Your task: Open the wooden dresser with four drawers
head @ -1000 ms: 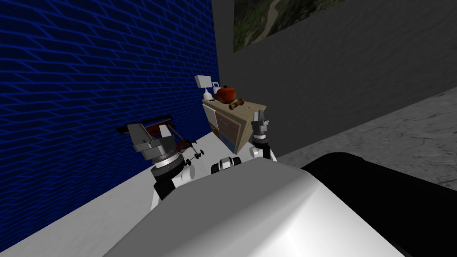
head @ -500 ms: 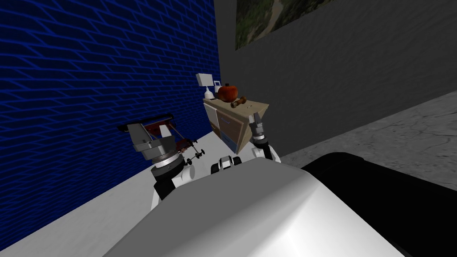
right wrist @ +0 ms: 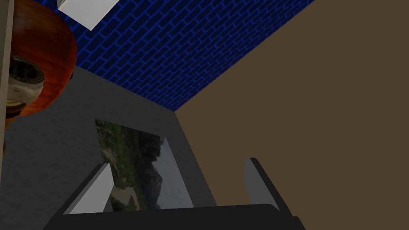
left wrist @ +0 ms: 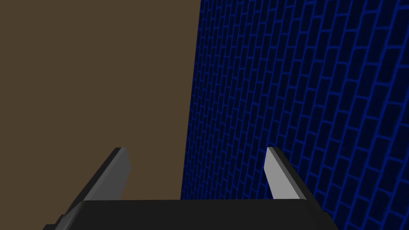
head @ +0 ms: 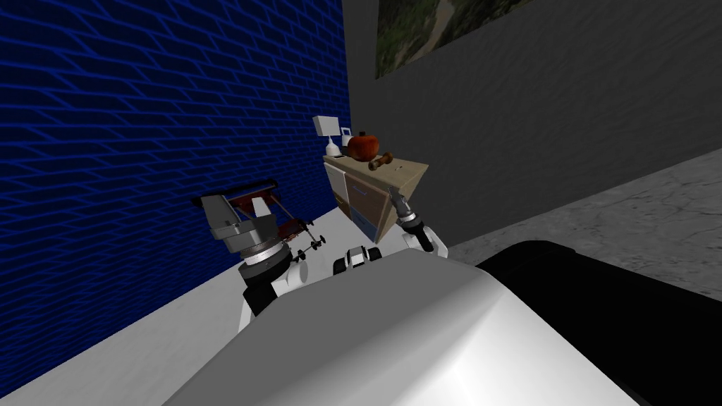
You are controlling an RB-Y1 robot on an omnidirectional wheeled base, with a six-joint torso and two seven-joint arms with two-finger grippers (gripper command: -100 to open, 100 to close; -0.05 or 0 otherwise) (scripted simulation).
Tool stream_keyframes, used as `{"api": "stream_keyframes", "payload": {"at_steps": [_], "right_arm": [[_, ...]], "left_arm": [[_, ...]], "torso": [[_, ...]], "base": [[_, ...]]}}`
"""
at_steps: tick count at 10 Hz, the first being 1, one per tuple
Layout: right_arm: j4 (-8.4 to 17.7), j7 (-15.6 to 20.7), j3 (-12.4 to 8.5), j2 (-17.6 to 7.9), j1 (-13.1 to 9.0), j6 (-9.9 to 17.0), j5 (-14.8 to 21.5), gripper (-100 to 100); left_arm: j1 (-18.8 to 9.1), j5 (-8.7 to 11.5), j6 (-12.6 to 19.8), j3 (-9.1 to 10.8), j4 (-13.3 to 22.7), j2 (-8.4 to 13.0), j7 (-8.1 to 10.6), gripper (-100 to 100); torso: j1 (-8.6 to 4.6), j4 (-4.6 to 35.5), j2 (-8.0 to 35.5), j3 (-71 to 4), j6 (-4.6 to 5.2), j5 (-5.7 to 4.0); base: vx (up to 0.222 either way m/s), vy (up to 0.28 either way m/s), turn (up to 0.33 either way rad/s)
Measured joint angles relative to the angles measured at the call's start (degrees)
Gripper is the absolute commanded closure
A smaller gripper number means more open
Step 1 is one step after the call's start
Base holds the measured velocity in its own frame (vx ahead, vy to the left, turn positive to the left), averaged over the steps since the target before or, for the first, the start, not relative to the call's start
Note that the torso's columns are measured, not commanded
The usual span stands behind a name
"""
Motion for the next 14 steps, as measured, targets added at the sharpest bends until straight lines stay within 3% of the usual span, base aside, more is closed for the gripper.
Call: {"api": "stream_keyframes", "payload": {"at_steps": [7, 10, 14], "right_arm": [[6.7, 5.4, -2.3, -11.3, 0.1, -1.3, 9.4, -100], [8.3, 7.9, -2.8, -15.5, 0.6, -0.9, 14.0, -100], [11.9, 10.5, -3.7, -21.4, -0.4, -0.6, 19.3, -100]], "left_arm": [[0.0, 0.0, 0.0, 0.0, 0.0, 0.0, 0.0, 0], [0.0, 0.0, 0.0, 0.0, 0.0, 0.0, 0.0, 0], [0.0, 0.0, 0.0, 0.0, 0.0, 0.0, 0.0, 0]], "torso": [[-0.06, 0.0, 0.0, 0.0, -0.01, -0.02], [-0.11, 0.0, 0.0, 0.0, 0.0, -0.03], [-0.1, 0.0, 0.0, 0.0, 0.0, -0.02]], "base": [[0.015, 0.078, 0.005], [0.017, 0.073, 0.011], [0.013, 0.074, 0.023]]}}
